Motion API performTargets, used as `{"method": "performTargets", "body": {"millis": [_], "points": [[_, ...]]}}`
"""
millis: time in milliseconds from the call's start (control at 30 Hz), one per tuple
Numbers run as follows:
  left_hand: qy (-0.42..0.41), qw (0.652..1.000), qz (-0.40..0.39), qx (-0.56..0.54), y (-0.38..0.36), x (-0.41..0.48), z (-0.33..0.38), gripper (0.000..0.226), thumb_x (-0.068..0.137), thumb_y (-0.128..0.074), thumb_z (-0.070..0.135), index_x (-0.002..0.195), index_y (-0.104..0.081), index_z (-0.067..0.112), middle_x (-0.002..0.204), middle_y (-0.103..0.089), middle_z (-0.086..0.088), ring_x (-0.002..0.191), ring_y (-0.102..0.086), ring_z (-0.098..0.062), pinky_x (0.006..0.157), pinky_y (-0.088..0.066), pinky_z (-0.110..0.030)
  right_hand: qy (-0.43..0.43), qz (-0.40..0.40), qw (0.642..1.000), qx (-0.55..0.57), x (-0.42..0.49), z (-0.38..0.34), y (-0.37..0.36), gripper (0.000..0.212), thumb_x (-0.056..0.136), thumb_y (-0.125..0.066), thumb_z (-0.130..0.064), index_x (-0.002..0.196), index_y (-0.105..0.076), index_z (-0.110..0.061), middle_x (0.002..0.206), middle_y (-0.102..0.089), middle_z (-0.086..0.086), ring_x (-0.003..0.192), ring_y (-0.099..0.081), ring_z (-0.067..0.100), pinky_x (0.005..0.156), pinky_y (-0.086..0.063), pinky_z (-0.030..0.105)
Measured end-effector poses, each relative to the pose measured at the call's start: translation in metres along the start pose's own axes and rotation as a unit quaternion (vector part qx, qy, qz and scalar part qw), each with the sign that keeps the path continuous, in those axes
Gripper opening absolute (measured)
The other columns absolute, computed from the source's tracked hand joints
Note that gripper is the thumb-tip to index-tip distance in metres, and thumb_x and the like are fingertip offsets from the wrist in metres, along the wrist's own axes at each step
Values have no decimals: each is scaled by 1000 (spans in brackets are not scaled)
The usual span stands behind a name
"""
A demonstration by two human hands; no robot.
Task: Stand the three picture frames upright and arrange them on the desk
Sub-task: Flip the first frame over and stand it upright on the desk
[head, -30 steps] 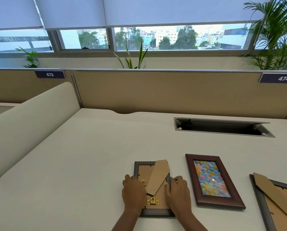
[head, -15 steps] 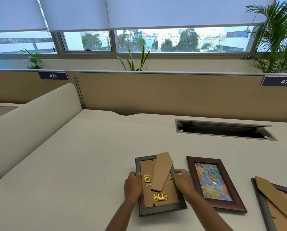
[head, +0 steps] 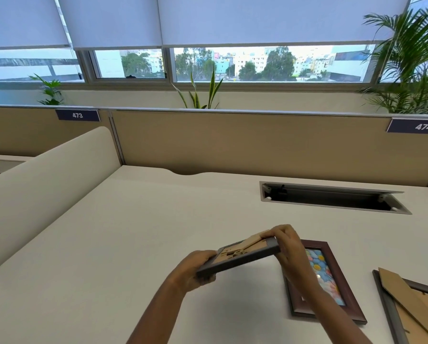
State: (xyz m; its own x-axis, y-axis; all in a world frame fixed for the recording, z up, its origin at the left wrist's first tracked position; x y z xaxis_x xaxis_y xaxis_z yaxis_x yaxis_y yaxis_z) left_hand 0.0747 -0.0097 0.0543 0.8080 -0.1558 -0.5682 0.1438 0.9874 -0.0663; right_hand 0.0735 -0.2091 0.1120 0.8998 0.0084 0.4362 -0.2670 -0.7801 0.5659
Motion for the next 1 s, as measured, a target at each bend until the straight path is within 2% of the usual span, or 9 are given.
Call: {"method": "performTargets", "body": {"millis": [67, 167, 233, 367, 467, 567, 633, 700, 1000], "points": [[-23, 999, -43, 19, -1, -1, 5, 31, 96, -45, 30, 92, -63, 5, 72, -63, -11, 60, -52, -16, 54, -48, -23, 23, 11, 998, 52, -1, -10, 5, 11, 90, -52, -26, 82, -59, -26, 88, -56, -9, 91, -57, 3, 72, -44, 9], [-74, 995, -48, 48, 3, -1, 10, 29, 97, -35, 42, 109, -54, 22, 111, -58, -9, 106, -54, -29, 90, -44, -39, -7, 7, 995, 101, -3, -8, 4, 35, 87, -56, 3, 80, -53, -31, 83, -58, -8, 84, -57, -7, 68, -46, 8], [-114, 991, -57, 47, 4, -1, 14, 20, 97, -38, 36, 110, -49, 26, 123, -51, -8, 118, -48, -32, 100, -37, -46, -39, -13, 989, 139, -5, -4, -2, 37, 86, -53, 9, 82, -55, -28, 84, -63, -5, 84, -61, -6, 67, -49, 7], [-115, 987, -108, 26, -8, 4, 11, 32, 100, -25, 32, 121, -49, 25, 116, -59, -4, 108, -56, -24, 97, -44, -44, -101, -32, 966, 235, -7, 3, -11, 25, 89, -51, 3, 85, -56, -21, 91, -67, -9, 84, -68, 5, 62, -53, 9], [-96, 986, -119, -61, -10, 13, 5, 38, 99, -23, 36, 113, -58, 29, 109, -70, 3, 103, -65, -20, 85, -55, -36, -144, -65, 947, 279, -6, 8, -21, 22, 90, -51, -3, 90, -57, -24, 98, -66, -8, 95, -64, 12, 66, -55, 10], [-91, 984, -117, -99, -7, 17, 4, 43, 98, -22, 42, 108, -62, 30, 100, -76, 5, 94, -71, -16, 72, -60, -32, -197, -93, 926, 309, -10, 16, -31, 24, 92, -49, -8, 113, -55, -17, 122, -60, 8, 115, -56, 24, 88, -56, 27], [-100, 983, -111, -103, -5, 19, 5, 49, 97, -17, 47, 105, -63, 32, 95, -77, 7, 89, -72, -13, 65, -61, -29, -232, -109, 916, 310, -14, 23, -38, 43, 92, -49, -13, 134, -40, -8, 141, -46, 13, 130, -44, 29, 106, -43, 46], [-117, 983, -103, -97, -3, 22, 7, 53, 97, -12, 49, 100, -64, 35, 90, -77, 11, 86, -73, -9, 61, -60, -25, -250, -122, 907, 317, -16, 27, -44, 52, 93, -49, -16, 141, -31, -8, 147, -38, 13, 135, -37, 29, 111, -34, 52], [-169, 983, 29, -69, 19, 34, 7, 57, 89, -10, 61, 92, -63, 42, 95, -69, 5, 89, -66, -14, 76, -55, -35, -277, -99, 896, 332, -7, 23, -68, 55, 94, -47, -19, 144, -25, -10, 152, -31, 11, 140, -29, 29, 114, -30, 52]]}}
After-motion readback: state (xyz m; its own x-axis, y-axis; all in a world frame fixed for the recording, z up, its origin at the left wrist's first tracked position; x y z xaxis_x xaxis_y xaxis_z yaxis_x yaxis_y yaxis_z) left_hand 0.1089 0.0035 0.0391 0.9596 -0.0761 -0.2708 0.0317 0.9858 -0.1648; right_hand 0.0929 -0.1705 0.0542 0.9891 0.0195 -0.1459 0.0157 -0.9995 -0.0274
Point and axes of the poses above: each hand's wrist, its own x-axis towards the middle knuckle, its own y-axis out of the back of the hand, z = x × y, the point moved 7 cm from there along x, towards the middle knuckle
